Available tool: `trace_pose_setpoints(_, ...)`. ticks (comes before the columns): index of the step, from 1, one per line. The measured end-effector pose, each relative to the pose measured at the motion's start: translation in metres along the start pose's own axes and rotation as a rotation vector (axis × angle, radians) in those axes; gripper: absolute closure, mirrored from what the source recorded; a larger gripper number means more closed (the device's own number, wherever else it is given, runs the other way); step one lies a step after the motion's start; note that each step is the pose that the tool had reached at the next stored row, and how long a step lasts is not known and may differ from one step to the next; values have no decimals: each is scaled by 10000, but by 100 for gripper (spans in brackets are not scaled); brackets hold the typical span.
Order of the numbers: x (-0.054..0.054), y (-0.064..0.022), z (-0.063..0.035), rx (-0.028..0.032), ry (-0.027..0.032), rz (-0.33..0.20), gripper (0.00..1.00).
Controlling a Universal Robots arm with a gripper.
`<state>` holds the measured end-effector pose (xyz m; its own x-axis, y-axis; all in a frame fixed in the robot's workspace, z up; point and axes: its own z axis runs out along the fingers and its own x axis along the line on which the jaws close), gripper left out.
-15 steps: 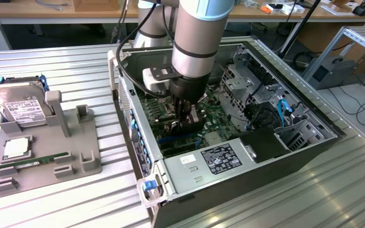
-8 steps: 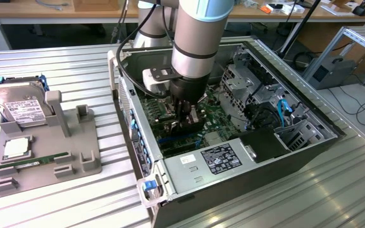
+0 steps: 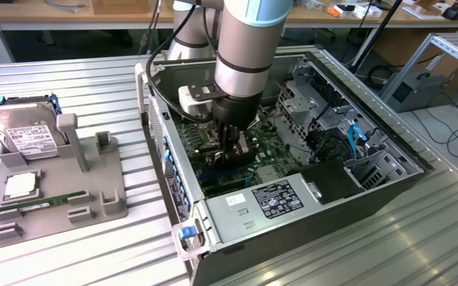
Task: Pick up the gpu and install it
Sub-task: 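Insert the gpu into the slot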
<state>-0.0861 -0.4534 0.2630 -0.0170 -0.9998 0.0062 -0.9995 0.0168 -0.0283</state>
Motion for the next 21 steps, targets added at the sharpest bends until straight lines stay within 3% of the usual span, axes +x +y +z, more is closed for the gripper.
trace_pose_setpoints(21, 8, 0, 33, 0, -6, 0, 73)
